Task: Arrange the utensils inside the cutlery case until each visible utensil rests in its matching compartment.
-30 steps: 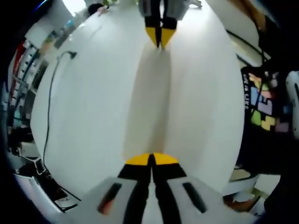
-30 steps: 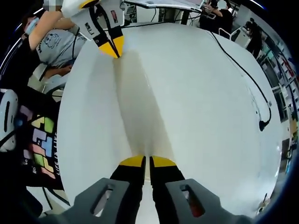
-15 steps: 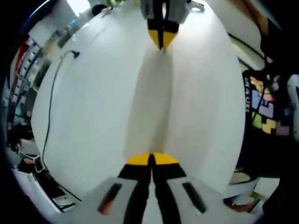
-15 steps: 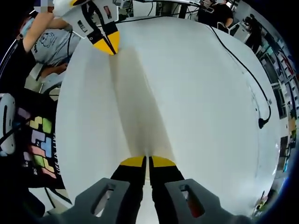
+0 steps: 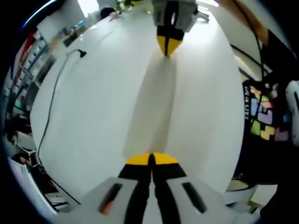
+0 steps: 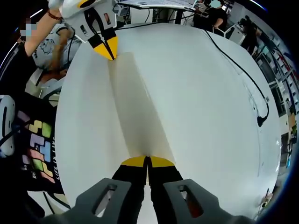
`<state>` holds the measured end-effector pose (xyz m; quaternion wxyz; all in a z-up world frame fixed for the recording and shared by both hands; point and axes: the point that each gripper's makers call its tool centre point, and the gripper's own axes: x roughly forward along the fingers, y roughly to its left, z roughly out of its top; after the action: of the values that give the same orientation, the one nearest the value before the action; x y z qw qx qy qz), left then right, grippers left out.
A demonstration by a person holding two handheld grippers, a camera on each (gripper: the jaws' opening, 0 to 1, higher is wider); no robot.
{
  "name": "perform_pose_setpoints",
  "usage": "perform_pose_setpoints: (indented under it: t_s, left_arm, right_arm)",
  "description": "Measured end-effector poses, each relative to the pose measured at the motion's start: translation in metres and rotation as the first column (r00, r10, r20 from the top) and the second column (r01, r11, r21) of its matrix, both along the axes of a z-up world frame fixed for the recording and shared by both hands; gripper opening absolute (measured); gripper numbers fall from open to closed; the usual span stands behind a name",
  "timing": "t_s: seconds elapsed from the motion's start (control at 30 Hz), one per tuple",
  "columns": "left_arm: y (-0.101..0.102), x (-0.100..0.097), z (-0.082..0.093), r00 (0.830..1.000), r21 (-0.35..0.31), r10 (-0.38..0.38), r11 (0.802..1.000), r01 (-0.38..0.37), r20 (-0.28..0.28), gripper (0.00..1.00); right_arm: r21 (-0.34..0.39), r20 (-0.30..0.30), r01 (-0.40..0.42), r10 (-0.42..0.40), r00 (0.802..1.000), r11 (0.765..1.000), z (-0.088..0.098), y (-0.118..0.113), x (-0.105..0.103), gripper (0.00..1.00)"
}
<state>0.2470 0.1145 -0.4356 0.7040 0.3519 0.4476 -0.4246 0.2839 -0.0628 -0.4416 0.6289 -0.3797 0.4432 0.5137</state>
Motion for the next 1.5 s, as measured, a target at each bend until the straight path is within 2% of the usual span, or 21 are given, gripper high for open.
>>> perform_pose_setpoints:
  t_s: [0.13, 0.2, 0.27, 0.3, 0.33, 0.37, 0.4, 0.43, 0.5, 0.57, 0.67, 0.77, 0.9, 0.97, 1.07, 1.13, 1.3, 1.5]
  left_arm:
    - [0.001, 0.001, 0.000, 1.000, 0.020, 0.011, 1.000, -0.011, -0.002, 0.00]
    - [0.001, 0.001, 0.001, 1.000, 0.020, 0.001, 1.000, -0.001, -0.005, 0.00]
    - [0.001, -0.001, 0.001, 1.000, 0.013, -0.029, 0.999, 0.029, 0.000, 0.00]
    - [0.001, -0.001, 0.001, 0.999, 0.007, -0.037, 0.999, 0.037, 0.002, 0.00]
    - [0.001, -0.001, 0.002, 0.999, -0.007, -0.048, 0.999, 0.048, 0.004, 0.00]
    - [-0.005, -0.002, 0.003, 0.999, -0.067, -0.036, 0.997, 0.036, -0.007, 0.00]
    - [-0.011, -0.006, 0.005, 0.999, -0.130, -0.010, 0.992, 0.003, -0.048, 0.00]
    - [-0.016, -0.004, 0.008, 0.999, -0.178, 0.007, 0.984, -0.015, -0.048, 0.00]
    - [-0.016, 0.003, 0.017, 1.000, -0.189, -0.013, 0.982, 0.018, 0.025, 0.00]
    - [-0.014, 0.005, 0.023, 0.998, -0.195, 0.001, 0.981, 0.012, 0.064, 0.00]
    - [-0.007, 0.004, 0.025, 0.997, -0.224, 0.037, 0.974, -0.023, 0.060, 0.03]
    - [0.009, 0.008, 0.021, 0.990, -0.207, 0.128, 0.972, -0.112, 0.067, 0.11]
    - [0.025, 0.006, 0.013, 0.984, -0.206, 0.180, 0.963, -0.173, 0.016, 0.15]
    - [0.028, -0.001, 0.009, 0.988, -0.198, 0.154, 0.968, -0.155, -0.017, 0.15]
    - [0.026, -0.018, 0.001, 0.991, -0.198, 0.090, 0.974, -0.108, -0.098, 0.17]
    - [0.023, -0.020, -0.003, 0.993, -0.211, 0.067, 0.974, -0.087, -0.102, 0.20]
    - [0.016, -0.023, -0.010, 0.993, -0.243, 0.024, 0.969, -0.052, -0.119, 0.20]
    - [0.011, -0.017, -0.014, 0.991, -0.279, 0.024, 0.958, -0.060, -0.130, 0.19]
  right_arm:
    - [-0.001, 0.001, -0.001, 0.001, 1.000, 1.000, 0.000, 0.000, -0.001, 0.00]
    - [0.013, 0.021, -0.073, 0.073, 0.997, 0.997, 0.001, 0.001, -0.001, 0.00]
    - [0.036, 0.016, -0.068, 0.067, 0.998, 0.997, 0.001, -0.001, -0.001, 0.00]
    - [0.096, 0.040, -0.087, 0.083, 0.996, 0.992, 0.002, 0.006, 0.001, 0.00]
    - [0.119, 0.050, -0.112, 0.107, 0.993, 0.987, 0.003, 0.009, 0.000, 0.00]
    - [0.108, 0.059, -0.121, 0.116, 0.992, 0.987, 0.003, 0.007, 0.000, 0.01]
    - [0.112, 0.072, -0.144, 0.136, 0.988, 0.983, 0.003, 0.010, 0.000, 0.05]
    - [0.114, 0.082, -0.156, 0.147, 0.986, 0.981, 0.004, 0.013, -0.001, 0.08]
    - [0.132, 0.082, -0.170, 0.160, 0.984, 0.977, 0.007, 0.022, -0.003, 0.13]
    - [0.174, 0.084, -0.177, 0.165, 0.983, 0.969, 0.012, 0.035, -0.006, 0.17]
    - [0.200, 0.083, -0.189, 0.175, 0.981, 0.961, 0.015, 0.047, -0.009, 0.22]
    - [0.220, 0.126, -0.259, 0.236, 0.964, 0.940, 0.016, 0.059, -0.011, 0.31]
    - [0.238, 0.123, -0.271, 0.248, 0.961, 0.933, 0.012, 0.070, -0.011, 0.35]
    - [0.238, 0.118, -0.276, 0.254, 0.960, 0.931, 0.009, 0.074, -0.010, 0.40]
    - [0.237, 0.101, -0.269, 0.251, 0.963, 0.934, 0.005, 0.076, -0.006, 0.41]
    - [0.240, 0.093, -0.265, 0.249, 0.964, 0.934, 0.003, 0.078, -0.004, 0.41]
    - [0.228, 0.082, -0.259, 0.247, 0.966, 0.938, -0.001, 0.081, -0.004, 0.41]
    - [0.222, 0.082, -0.270, 0.258, 0.963, 0.937, -0.003, 0.085, -0.004, 0.41]
